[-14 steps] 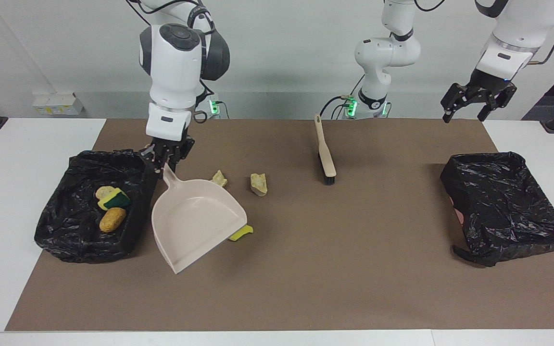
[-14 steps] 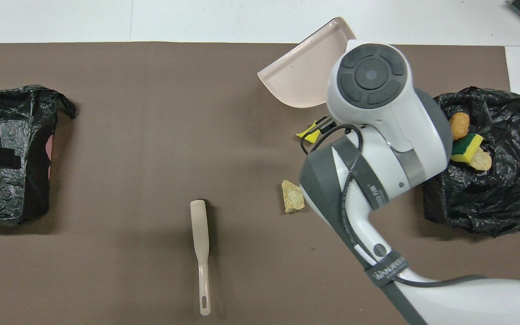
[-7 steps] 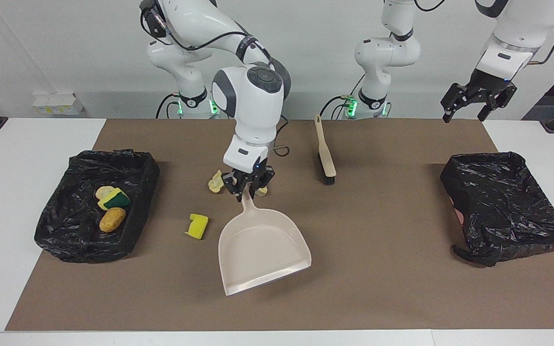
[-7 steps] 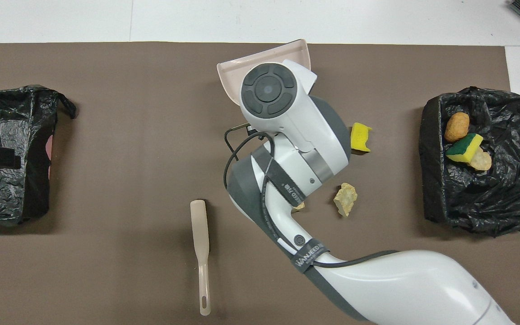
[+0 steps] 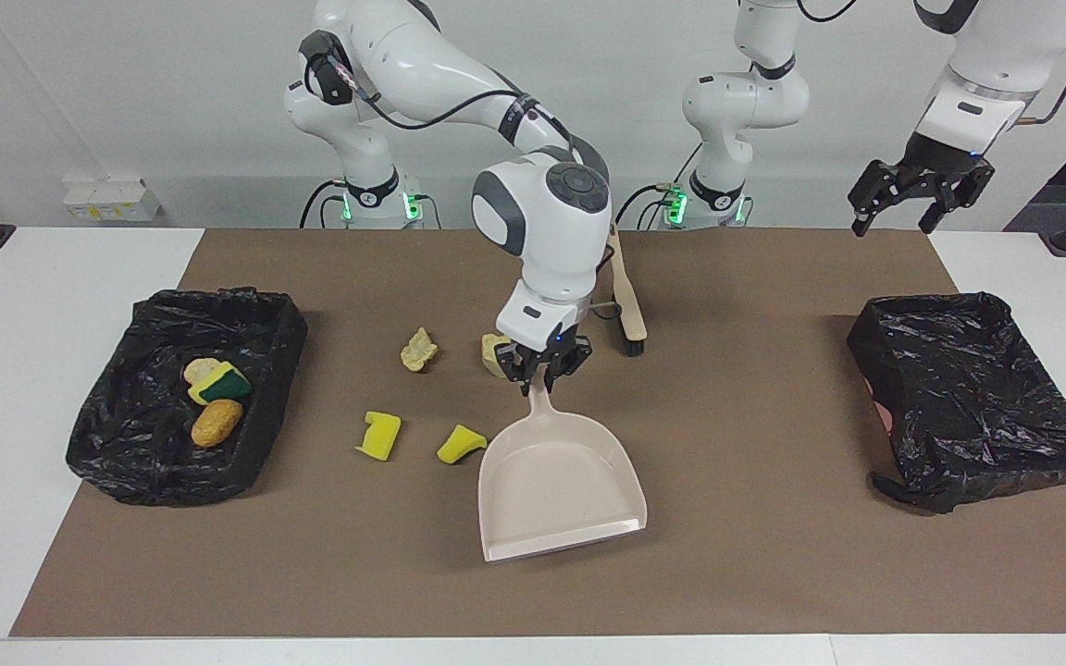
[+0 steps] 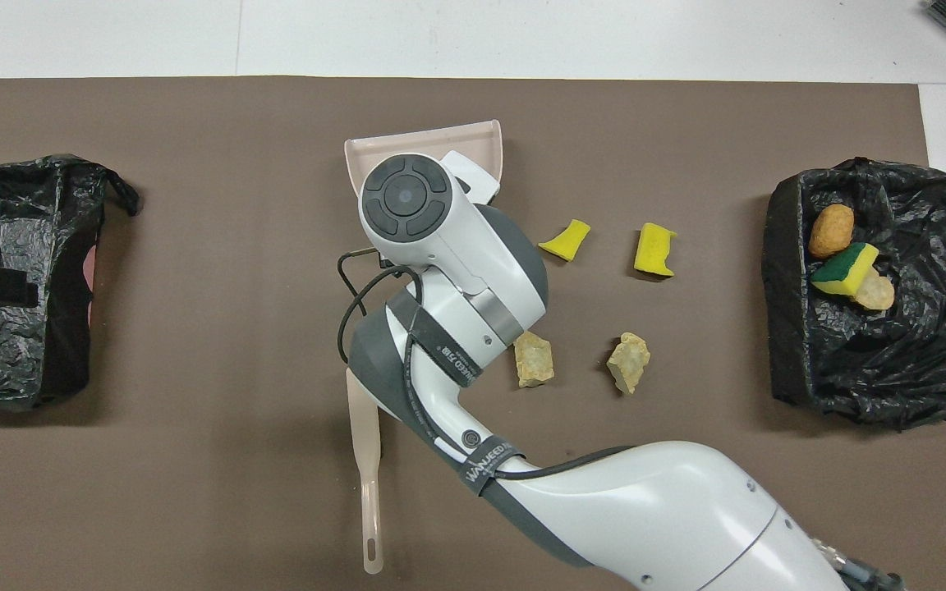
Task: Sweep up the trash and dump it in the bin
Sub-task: 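Bring the empty dustpan back to the table center with the right gripper, then set down the dustpan and withdraw the right gripper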
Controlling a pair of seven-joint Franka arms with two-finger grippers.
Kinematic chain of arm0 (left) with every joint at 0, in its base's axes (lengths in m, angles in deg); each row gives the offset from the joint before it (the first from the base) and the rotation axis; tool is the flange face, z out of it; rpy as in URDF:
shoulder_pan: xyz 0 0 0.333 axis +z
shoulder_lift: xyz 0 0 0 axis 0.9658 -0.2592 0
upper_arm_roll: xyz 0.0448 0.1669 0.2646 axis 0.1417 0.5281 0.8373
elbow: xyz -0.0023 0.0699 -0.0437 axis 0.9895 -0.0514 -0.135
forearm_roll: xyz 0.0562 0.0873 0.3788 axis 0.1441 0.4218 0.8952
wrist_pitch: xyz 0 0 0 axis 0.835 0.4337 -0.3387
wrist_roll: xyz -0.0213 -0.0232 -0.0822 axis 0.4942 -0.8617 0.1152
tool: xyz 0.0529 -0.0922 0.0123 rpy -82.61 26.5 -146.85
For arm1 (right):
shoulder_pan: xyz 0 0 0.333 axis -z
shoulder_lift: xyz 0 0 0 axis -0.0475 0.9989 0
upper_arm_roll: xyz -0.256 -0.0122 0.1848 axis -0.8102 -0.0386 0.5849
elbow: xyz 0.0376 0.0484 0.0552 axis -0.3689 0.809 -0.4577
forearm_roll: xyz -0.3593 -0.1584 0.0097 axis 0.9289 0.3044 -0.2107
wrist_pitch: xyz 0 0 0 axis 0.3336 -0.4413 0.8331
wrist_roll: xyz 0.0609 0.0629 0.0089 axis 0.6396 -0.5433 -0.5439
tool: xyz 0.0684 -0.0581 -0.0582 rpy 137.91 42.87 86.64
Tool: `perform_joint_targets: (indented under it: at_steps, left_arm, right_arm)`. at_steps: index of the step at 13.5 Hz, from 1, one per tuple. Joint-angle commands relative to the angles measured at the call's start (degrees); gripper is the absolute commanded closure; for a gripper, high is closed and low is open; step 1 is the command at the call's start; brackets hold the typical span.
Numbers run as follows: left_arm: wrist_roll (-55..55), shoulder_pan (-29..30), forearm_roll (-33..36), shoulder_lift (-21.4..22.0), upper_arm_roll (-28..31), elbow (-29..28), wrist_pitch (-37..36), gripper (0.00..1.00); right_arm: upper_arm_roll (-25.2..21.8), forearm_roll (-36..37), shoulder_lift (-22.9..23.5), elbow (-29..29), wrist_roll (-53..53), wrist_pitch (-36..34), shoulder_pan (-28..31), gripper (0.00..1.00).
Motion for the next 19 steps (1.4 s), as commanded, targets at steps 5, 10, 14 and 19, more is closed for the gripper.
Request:
perform_joint_targets:
  at_steps: [5, 10, 14, 19]
  left_arm:
    - [-0.06, 0.61, 0.25, -0.37, -0.29, 1.03, -1.26, 0.00]
    - [-0.06, 0.61, 0.25, -0.37, -0.29, 1.03, -1.26, 0.00]
    - [-0.06, 0.61, 0.25, -0.37, -0.29, 1.03, -1.26, 0.00]
    - [-0.06, 0.61, 0.25, -0.37, -0.29, 1.03, -1.26, 0.00]
  right_arm:
    - [-1.10, -1.95, 5.14, -2.87, 9.10, 3.51, -3.88, 1.00]
    - [-1.09, -2.74, 5.15, -2.87, 11.83, 3.33, -4.58, 1.00]
    - [-0.48, -3.35, 4.79, -2.79, 12.36, 3.33, -4.67, 0.97]
    - [-0.48, -3.27, 4.36, -2.70, 12.36, 3.77, -4.67, 0.71]
